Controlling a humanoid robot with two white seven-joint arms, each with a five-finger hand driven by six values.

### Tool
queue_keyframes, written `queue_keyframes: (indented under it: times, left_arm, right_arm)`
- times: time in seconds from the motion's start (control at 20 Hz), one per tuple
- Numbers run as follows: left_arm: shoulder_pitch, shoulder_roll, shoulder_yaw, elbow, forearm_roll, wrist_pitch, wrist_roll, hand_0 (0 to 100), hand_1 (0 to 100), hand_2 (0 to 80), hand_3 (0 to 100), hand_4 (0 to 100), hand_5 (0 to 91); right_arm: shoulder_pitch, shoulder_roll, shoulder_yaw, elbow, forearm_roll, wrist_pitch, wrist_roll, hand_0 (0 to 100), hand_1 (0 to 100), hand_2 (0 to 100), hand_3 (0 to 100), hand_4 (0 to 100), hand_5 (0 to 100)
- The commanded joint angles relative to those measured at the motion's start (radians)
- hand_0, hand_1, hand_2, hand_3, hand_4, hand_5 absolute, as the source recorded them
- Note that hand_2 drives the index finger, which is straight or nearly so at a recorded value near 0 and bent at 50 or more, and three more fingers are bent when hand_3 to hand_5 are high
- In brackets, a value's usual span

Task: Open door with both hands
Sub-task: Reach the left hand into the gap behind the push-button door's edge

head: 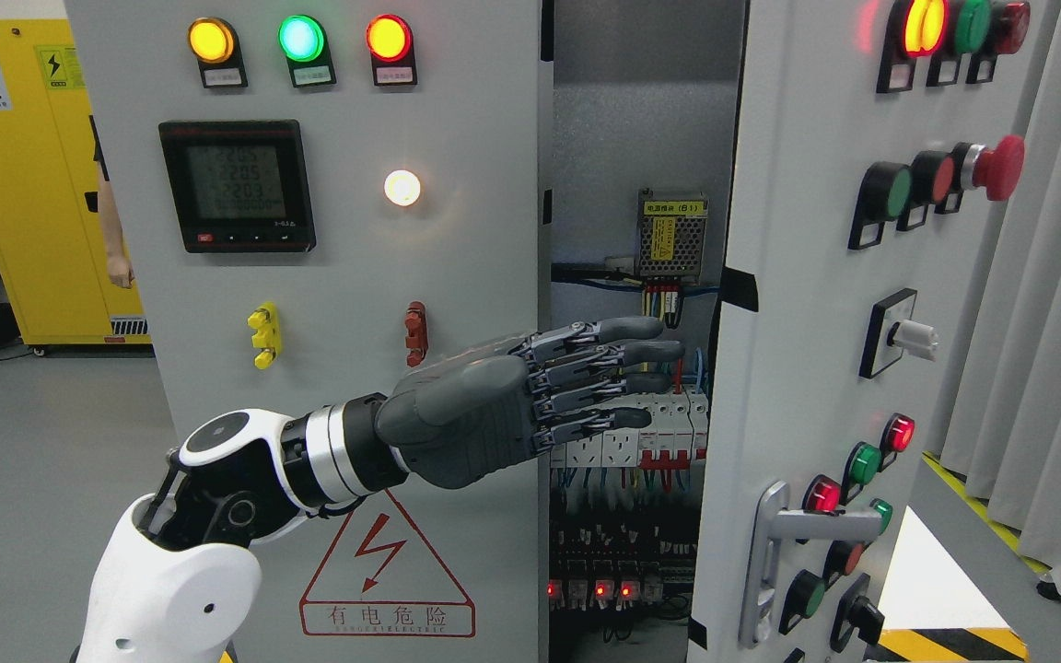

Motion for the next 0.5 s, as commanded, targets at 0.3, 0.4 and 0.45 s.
queue_keyframes:
  times: [0.3, 0.4, 0.45]
  left_arm:
    - [-0.096, -0.187, -0.119, 0.169, -0.006, 0.004, 0.034, 12, 56, 0.0, 0, 0, 0.0]
    - [-0.101, -0.197, -0.124, 0.168, -0.004, 0.005, 0.039, 12, 56, 0.0, 0, 0, 0.0]
    - [-0.107, -0.198, -0.124, 0.169, -0.004, 0.005, 0.039, 12, 56, 0.0, 0, 0, 0.0]
  right_arm:
    - [0.029, 0.001, 0.000, 0.000, -0.001, 0.000, -0.001, 0, 50, 4, 0, 0, 0]
    - [0.029, 0.001, 0.000, 0.000, 0.001, 0.000, -0.001, 0, 50, 4, 0, 0, 0]
    - [0.029, 0.001, 0.000, 0.000, -0.001, 0.000, -0.001, 0, 50, 4, 0, 0, 0]
